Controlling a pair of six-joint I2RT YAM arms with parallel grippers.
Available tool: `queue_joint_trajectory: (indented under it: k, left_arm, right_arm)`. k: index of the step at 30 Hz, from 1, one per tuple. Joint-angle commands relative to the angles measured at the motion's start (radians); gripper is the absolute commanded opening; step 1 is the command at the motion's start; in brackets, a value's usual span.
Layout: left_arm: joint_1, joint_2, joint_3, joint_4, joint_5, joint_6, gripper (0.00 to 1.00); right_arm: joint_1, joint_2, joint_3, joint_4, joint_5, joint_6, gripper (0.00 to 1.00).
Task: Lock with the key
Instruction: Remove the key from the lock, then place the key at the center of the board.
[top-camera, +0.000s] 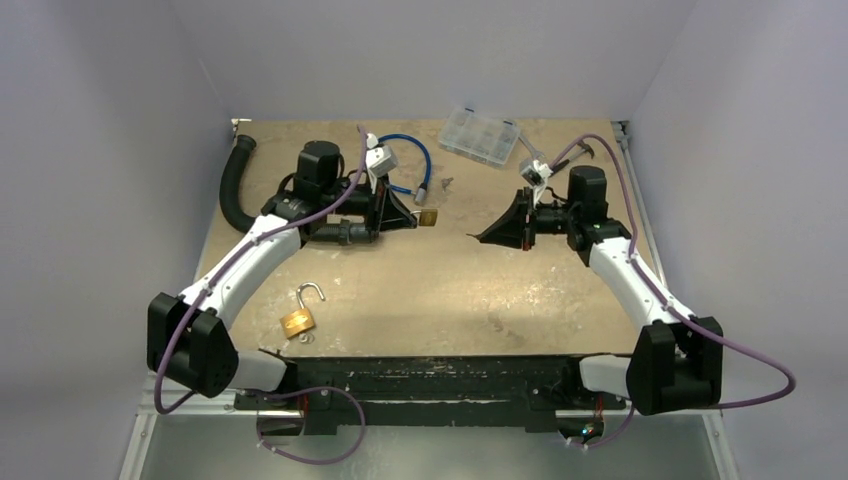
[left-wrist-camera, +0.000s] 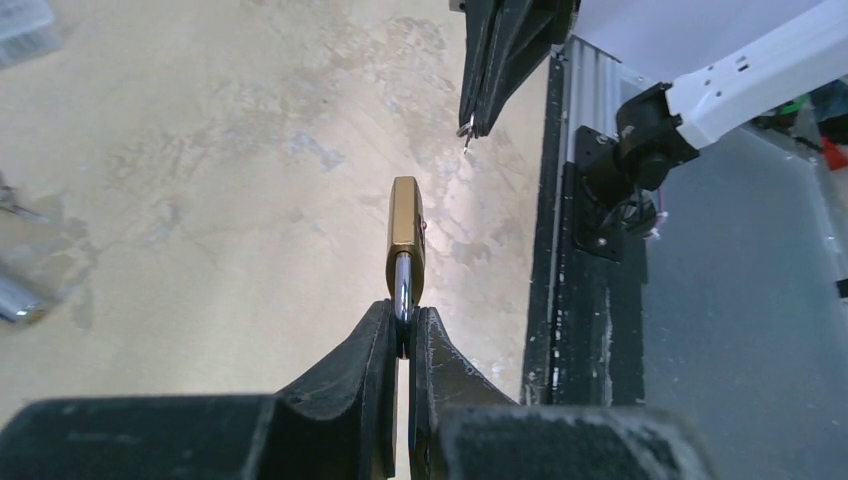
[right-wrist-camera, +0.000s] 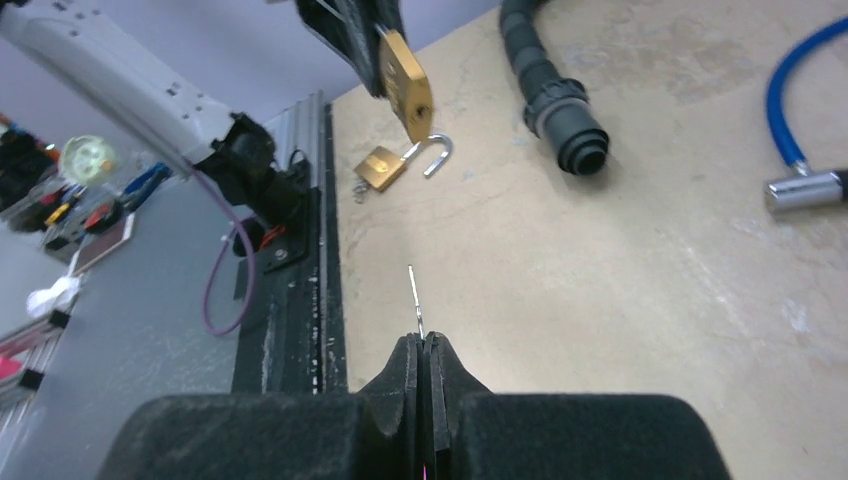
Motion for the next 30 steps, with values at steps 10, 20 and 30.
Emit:
queue_joint_trajectory:
  k: [10, 20, 30]
  left_arm:
    - [0.009, 0.297, 0.306, -0.358, -0.086, 0.358, 0.0]
    - [-0.005, 0.519, 0.465, -0.506, -0.134, 0.449, 0.0]
    - [-0.005, 0.52, 0.426, -0.443, -0.133, 0.397, 0.0]
  right_arm:
    - [-0.021, 0.056, -0.074, 0.321, 0.406, 0.308, 0.0]
    - [0.101, 0.293, -0.033, 0.448, 0.628, 0.361, 0.0]
    - [0.139, 0.568, 0.102, 0.472, 0.679, 0.421, 0.0]
